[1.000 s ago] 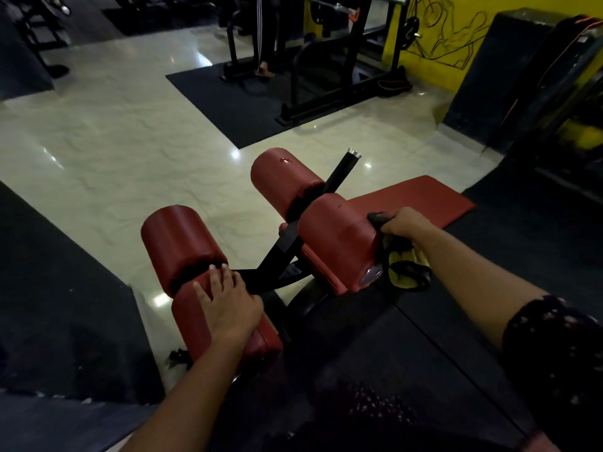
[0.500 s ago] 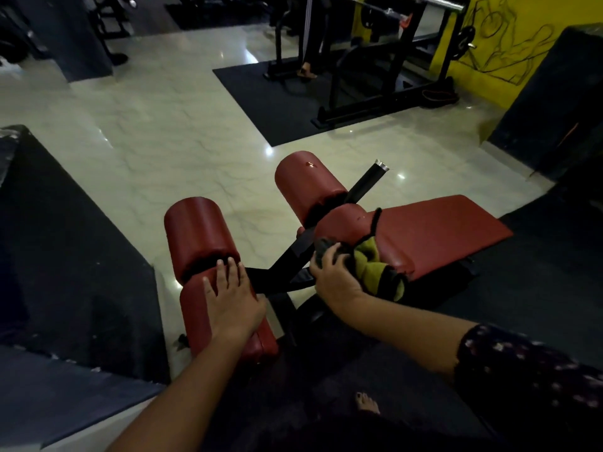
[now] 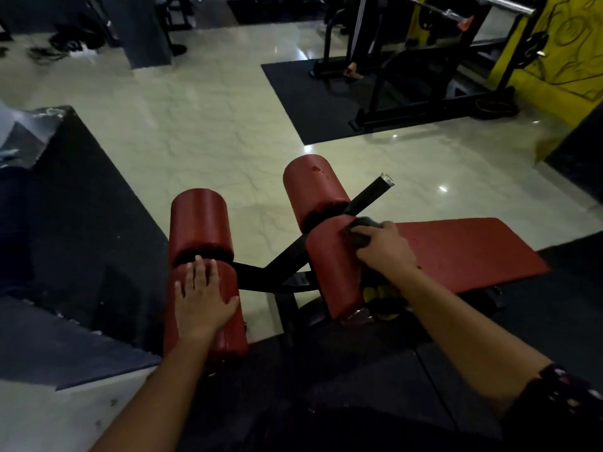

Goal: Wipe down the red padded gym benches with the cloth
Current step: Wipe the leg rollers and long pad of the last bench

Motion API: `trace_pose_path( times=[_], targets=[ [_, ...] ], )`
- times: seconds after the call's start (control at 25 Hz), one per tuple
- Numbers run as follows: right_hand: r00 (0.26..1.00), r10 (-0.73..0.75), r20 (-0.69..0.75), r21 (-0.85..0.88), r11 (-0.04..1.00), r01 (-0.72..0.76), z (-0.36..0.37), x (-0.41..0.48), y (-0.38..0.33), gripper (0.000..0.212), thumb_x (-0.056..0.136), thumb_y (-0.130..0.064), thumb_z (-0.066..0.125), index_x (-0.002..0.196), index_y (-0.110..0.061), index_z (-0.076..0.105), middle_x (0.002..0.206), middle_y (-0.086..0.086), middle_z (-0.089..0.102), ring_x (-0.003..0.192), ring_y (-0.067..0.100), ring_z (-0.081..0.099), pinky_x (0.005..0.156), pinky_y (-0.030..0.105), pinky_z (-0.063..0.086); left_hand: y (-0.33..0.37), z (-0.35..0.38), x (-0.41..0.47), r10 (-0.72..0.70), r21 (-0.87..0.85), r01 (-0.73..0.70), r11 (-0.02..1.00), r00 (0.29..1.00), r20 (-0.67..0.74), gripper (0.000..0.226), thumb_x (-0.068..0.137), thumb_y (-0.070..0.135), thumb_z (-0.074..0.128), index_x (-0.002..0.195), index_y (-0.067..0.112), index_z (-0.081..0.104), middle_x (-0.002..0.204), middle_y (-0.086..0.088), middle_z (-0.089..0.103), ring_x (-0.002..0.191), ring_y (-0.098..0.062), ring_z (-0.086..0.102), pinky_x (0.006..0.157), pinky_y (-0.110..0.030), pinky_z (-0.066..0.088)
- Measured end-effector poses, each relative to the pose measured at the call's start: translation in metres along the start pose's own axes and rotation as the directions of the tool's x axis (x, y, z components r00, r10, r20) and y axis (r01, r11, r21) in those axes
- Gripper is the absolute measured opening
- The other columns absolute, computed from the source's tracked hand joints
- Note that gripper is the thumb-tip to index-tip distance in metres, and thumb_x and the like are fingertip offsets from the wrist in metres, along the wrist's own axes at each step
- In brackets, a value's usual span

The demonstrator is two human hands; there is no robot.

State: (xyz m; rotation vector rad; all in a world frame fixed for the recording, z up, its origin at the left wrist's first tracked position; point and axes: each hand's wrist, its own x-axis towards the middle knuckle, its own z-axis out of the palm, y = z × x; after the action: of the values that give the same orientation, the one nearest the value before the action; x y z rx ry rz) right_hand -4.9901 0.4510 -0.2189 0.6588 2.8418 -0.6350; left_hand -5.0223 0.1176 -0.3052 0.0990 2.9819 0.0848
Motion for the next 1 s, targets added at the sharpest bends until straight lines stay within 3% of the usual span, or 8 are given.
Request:
trace_pose_path(
  times=[0.2, 0.36, 0.52, 0.6, 0.68, 0.76, 0.88, 1.0],
  targets=[
    [0.974, 0.132, 0.186, 0.430, 0.880, -0.201, -0.008, 0.028, 0.057, 0.056, 0.077, -0.005, 0.063, 0.128, -0.028, 0.064, 0.097, 0.009, 0.070, 0.076, 0.026, 0.068, 0.070, 0.033, 0.057, 0.009, 0.008, -0.024, -0.222, -0.018, 0.222, 0.975, 0.975, -0.025, 0.091, 0.093, 0.065, 0.038, 0.156, 0.021, -0.010, 0.163, -0.012, -0.015, 0.150, -0.036, -0.010, 0.116, -0.061, 0.006],
    [0.949, -0.316, -0.009, -0.137, 0.940, 0.312, -0.004, 0.037, 0.022, 0.057, 0.082, -0.022, 0.059, 0.136, -0.042, 0.052, 0.133, 0.001, 0.048, 0.109, 0.032, 0.055, 0.087, 0.040, 0.052, 0.014, 0.006, -0.020, -0.274, -0.045, 0.273, 0.961, 0.962, 0.000, 0.093, 0.091, 0.065, 0.042, 0.156, 0.023, -0.011, 0.164, -0.011, -0.012, 0.150, -0.039, -0.003, 0.114, -0.063, 0.019],
    [0.761, -0.645, 0.071, -0.736, 0.480, 0.476, 0.018, 0.025, -0.046, 0.035, 0.095, -0.019, 0.048, 0.128, -0.019, 0.060, 0.132, 0.011, 0.046, 0.104, 0.042, 0.054, 0.080, 0.046, 0.051, 0.015, 0.007, -0.018, -0.287, -0.029, 0.287, 0.957, 0.958, 0.002, 0.093, 0.091, 0.064, 0.043, 0.156, 0.025, -0.011, 0.164, -0.009, -0.012, 0.150, -0.039, -0.001, 0.113, -0.062, 0.022],
    [0.658, -0.676, 0.332, -0.818, 0.141, 0.558, 0.034, 0.026, -0.074, 0.038, 0.100, -0.023, 0.044, 0.134, -0.012, 0.055, 0.138, 0.016, 0.044, 0.114, 0.048, 0.049, 0.087, 0.051, 0.046, 0.015, 0.007, -0.018, -0.299, -0.018, 0.299, 0.954, 0.954, 0.009, 0.092, 0.092, 0.064, 0.044, 0.156, 0.025, -0.010, 0.164, -0.008, -0.011, 0.150, -0.038, 0.000, 0.114, -0.060, 0.024],
    [0.595, -0.613, 0.520, -0.778, -0.052, 0.626, 0.044, 0.027, -0.094, 0.041, 0.101, -0.031, 0.043, 0.137, -0.014, 0.053, 0.138, 0.012, 0.047, 0.121, 0.046, 0.046, 0.092, 0.051, 0.043, 0.016, 0.006, -0.020, -0.304, -0.026, 0.304, 0.952, 0.953, 0.003, 0.091, 0.092, 0.063, 0.044, 0.157, 0.025, -0.008, 0.165, -0.008, -0.009, 0.150, -0.037, 0.000, 0.115, -0.059, 0.023],
    [0.627, -0.597, 0.501, -0.761, 0.041, 0.647, 0.046, 0.034, -0.103, 0.040, 0.100, -0.032, 0.046, 0.136, -0.017, 0.052, 0.138, 0.009, 0.048, 0.124, 0.042, 0.045, 0.095, 0.051, 0.042, 0.015, 0.007, -0.022, -0.306, -0.035, 0.306, 0.951, 0.952, -0.007, 0.090, 0.093, 0.063, 0.044, 0.157, 0.025, -0.007, 0.165, -0.008, -0.008, 0.150, -0.035, 0.000, 0.116, -0.058, 0.021],
    [0.723, -0.642, 0.256, -0.613, 0.470, 0.635, 0.020, 0.059, -0.087, 0.039, 0.094, -0.027, 0.053, 0.132, -0.020, 0.055, 0.133, 0.005, 0.047, 0.116, 0.039, 0.047, 0.086, 0.048, 0.049, 0.012, 0.010, -0.024, -0.306, -0.040, 0.305, 0.951, 0.952, -0.013, 0.088, 0.093, 0.064, 0.042, 0.157, 0.026, -0.006, 0.165, -0.007, -0.006, 0.151, -0.033, 0.002, 0.117, -0.057, 0.019],
    [0.730, -0.665, 0.159, -0.339, 0.657, 0.673, -0.009, 0.082, -0.025, 0.041, 0.089, -0.030, 0.057, 0.129, -0.036, 0.057, 0.131, -0.001, 0.043, 0.111, 0.035, 0.047, 0.081, 0.044, 0.051, 0.018, 0.009, -0.026, -0.348, -0.054, 0.347, 0.936, 0.937, -0.008, 0.086, 0.094, 0.064, 0.040, 0.158, 0.025, -0.002, 0.166, -0.007, -0.003, 0.151, -0.032, 0.002, 0.119, -0.057, 0.012]
  ],
)
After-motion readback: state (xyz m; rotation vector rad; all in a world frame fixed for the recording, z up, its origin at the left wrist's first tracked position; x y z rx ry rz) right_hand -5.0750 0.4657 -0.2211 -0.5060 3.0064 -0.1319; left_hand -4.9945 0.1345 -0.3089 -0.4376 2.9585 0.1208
